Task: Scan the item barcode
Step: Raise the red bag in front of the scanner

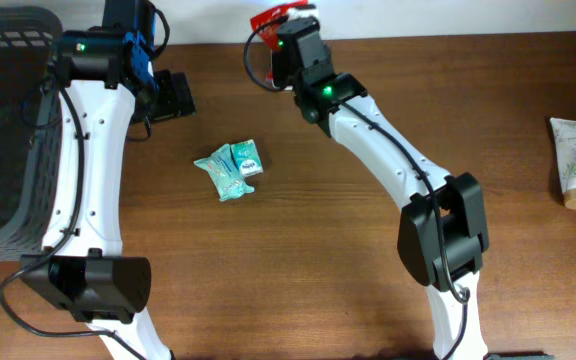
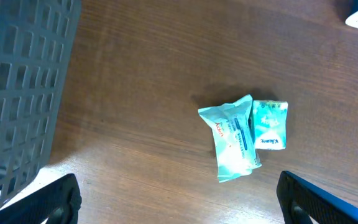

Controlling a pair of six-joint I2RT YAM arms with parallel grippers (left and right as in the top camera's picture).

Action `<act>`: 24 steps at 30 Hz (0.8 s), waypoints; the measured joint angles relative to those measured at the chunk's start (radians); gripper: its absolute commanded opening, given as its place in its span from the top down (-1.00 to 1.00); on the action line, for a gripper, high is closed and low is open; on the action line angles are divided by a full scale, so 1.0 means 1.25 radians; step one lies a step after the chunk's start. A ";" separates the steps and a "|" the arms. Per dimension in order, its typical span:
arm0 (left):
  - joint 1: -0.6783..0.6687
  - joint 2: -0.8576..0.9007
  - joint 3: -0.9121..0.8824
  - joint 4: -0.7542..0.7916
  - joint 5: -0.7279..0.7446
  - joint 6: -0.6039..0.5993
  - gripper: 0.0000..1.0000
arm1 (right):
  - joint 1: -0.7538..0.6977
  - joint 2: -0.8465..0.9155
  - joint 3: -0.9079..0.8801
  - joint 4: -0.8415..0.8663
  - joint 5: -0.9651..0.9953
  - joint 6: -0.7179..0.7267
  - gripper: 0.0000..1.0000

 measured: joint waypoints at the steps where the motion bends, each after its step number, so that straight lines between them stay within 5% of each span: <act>1: 0.000 0.000 0.000 0.000 0.000 0.000 -0.98 | -0.009 0.010 0.001 0.058 0.003 0.000 0.92; 9: 0.000 0.000 0.000 -0.001 0.000 0.000 -0.98 | -0.023 0.123 0.000 0.292 0.009 -0.002 0.92; 24: 0.000 0.000 0.000 -0.001 0.000 0.000 -0.98 | -0.068 0.142 0.001 0.297 0.005 -0.002 0.92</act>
